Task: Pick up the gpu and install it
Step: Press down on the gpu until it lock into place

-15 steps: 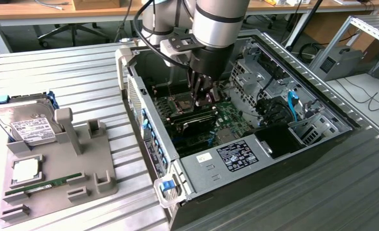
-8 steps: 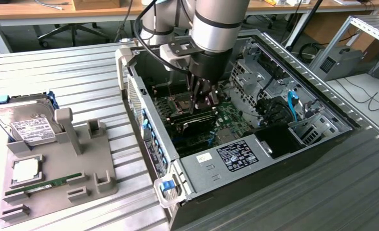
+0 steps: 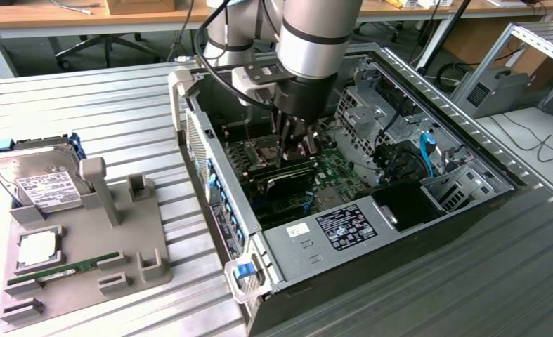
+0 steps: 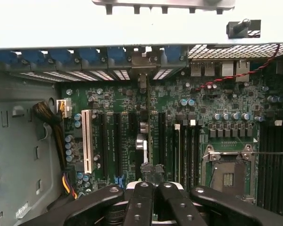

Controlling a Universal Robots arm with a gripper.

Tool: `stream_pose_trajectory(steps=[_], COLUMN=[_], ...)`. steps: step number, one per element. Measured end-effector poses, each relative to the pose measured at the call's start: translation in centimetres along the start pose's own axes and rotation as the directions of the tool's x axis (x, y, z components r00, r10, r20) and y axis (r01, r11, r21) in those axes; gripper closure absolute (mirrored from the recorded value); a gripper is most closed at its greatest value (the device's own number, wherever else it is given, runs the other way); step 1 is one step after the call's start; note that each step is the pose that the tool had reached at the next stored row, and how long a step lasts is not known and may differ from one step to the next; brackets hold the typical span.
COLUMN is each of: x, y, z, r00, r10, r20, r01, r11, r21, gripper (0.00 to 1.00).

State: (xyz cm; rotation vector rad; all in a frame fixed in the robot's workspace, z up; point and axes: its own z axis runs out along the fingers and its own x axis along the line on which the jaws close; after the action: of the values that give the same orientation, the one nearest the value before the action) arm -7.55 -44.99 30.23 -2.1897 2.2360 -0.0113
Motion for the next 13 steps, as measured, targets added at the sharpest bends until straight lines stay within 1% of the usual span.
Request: stream_pose_trajectory(steps=[8,13], x=[-0.57,-0.66], y=[0.36,0.42], z=[0.08,0.94], r00=[1.0000,1.0000], r10=[0.000,0.000], r20=[-0.0002,0.0000], r01=[0.000,0.000], r11=[1.0000,1.0000], r21=[-0.0001,-0.0001], gripper=[0.89,0.89])
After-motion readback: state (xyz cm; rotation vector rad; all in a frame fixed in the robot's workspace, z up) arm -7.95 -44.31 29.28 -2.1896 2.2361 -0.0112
